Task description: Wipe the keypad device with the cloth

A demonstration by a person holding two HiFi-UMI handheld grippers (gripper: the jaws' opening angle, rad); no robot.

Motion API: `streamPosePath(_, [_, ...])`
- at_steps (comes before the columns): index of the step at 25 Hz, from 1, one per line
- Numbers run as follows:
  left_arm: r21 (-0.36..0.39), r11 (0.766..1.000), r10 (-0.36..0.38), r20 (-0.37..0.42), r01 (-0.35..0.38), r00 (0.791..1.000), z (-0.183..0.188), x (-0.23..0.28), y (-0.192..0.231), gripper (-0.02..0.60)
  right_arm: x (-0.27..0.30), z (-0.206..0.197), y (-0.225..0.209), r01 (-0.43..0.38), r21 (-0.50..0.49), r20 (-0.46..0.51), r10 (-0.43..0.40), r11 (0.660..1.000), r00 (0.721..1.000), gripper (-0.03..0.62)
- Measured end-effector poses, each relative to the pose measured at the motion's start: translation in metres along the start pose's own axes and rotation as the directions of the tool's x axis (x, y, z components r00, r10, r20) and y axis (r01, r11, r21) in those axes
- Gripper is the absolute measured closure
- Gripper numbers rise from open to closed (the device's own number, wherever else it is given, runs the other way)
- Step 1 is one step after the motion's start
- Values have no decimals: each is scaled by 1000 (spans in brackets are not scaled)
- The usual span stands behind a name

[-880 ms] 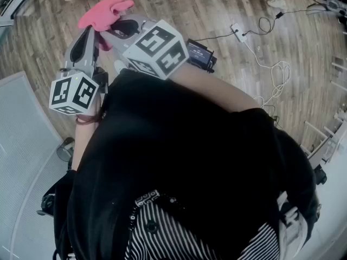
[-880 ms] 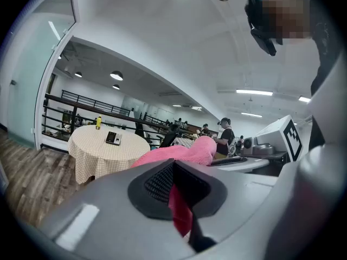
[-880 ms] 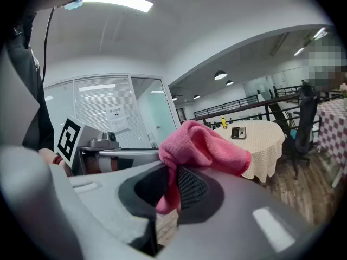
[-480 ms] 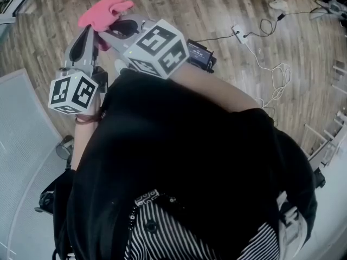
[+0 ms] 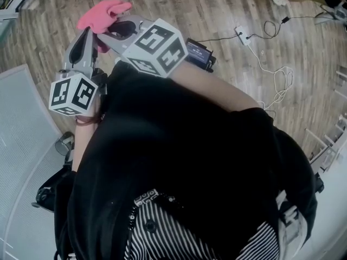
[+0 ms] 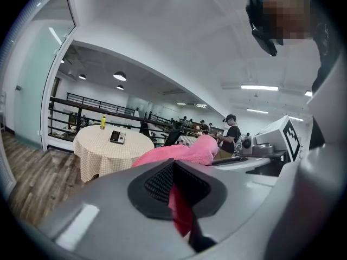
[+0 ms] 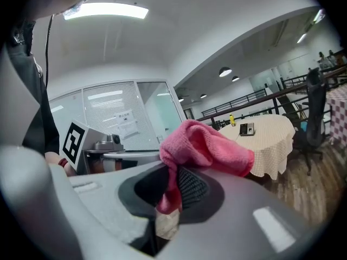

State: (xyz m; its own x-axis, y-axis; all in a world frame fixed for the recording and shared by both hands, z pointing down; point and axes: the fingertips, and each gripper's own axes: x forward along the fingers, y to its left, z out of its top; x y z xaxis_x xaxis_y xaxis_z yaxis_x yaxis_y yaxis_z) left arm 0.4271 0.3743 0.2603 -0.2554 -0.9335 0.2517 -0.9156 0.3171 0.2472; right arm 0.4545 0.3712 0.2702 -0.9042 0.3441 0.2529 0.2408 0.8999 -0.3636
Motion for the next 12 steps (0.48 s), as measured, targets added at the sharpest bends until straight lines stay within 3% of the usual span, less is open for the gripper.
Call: streamPosePath(12, [-3, 999, -39, -21, 39, 999, 21, 59, 3, 577, 2, 27, -55, 21, 36, 14, -22, 999, 1000, 548])
